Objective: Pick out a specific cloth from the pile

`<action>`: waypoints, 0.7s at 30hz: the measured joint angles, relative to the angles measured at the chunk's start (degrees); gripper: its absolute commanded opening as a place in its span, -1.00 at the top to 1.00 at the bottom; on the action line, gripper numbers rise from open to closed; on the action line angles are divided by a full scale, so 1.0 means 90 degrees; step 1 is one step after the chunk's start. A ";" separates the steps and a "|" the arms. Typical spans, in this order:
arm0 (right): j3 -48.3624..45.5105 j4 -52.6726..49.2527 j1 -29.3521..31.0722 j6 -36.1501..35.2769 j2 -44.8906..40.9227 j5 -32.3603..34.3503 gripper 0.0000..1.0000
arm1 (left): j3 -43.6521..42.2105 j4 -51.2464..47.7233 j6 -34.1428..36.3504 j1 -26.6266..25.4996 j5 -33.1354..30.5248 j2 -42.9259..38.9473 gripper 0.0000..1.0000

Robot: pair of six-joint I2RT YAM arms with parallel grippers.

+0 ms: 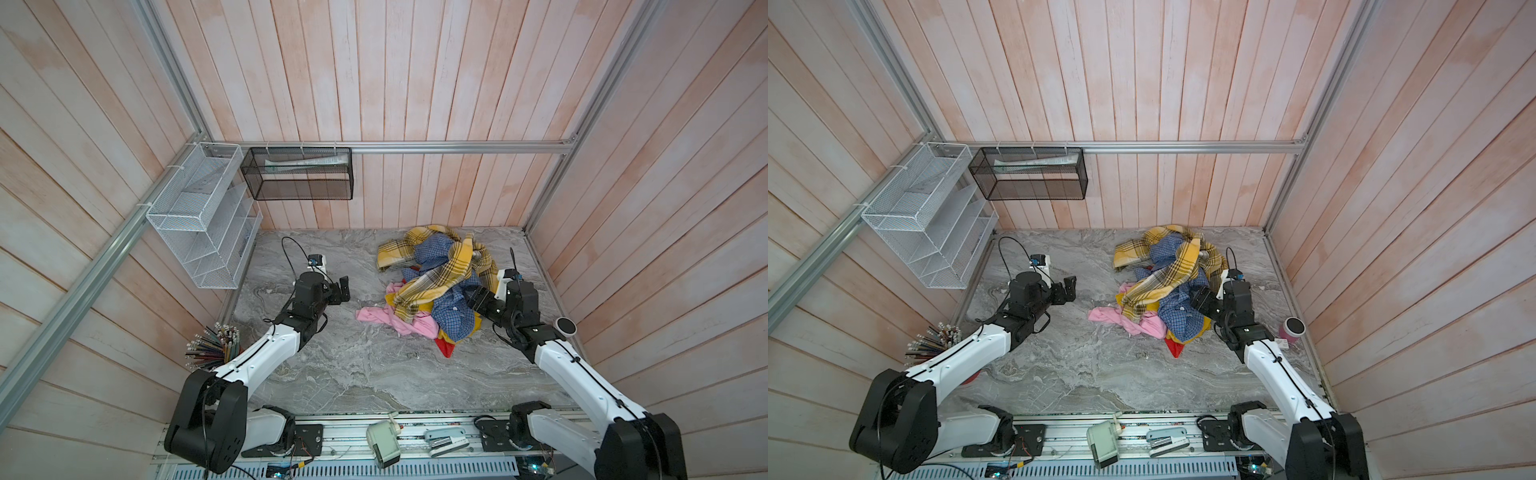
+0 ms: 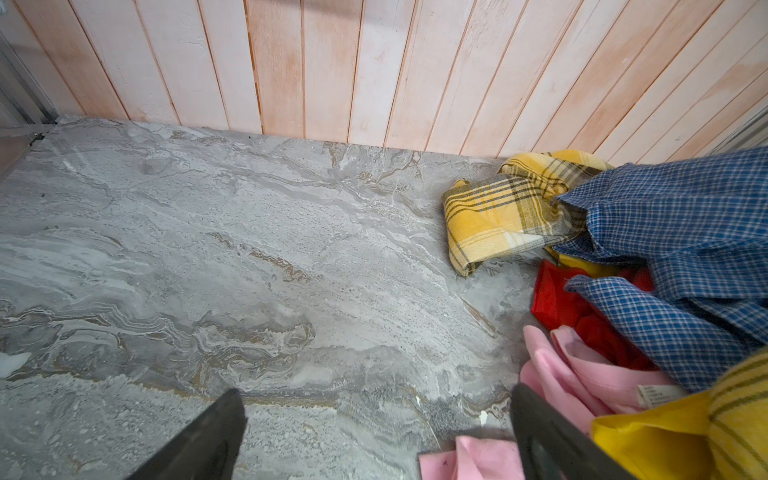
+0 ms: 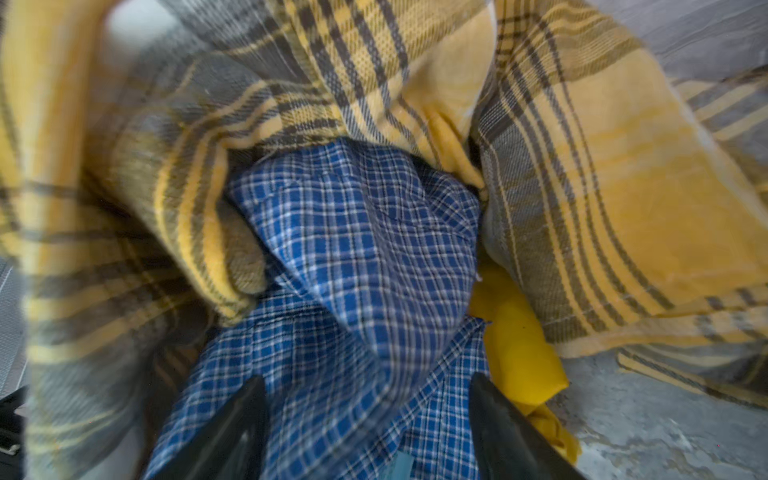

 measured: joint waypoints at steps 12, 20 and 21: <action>-0.0017 0.0925 -0.0002 0.0393 0.0476 -0.0233 1.00 | 0.0000 0.0000 0.0000 0.0002 -0.0017 0.0000 -1.00; 0.0316 0.0447 0.0007 0.0355 -0.0585 -0.0151 1.00 | -0.0010 -0.0002 0.0000 0.0000 -0.0022 -0.0002 -1.00; 0.0413 0.0386 0.0015 0.0355 -0.0690 -0.0143 1.00 | -0.0010 -0.0002 0.0000 0.0000 -0.0022 -0.0002 -1.00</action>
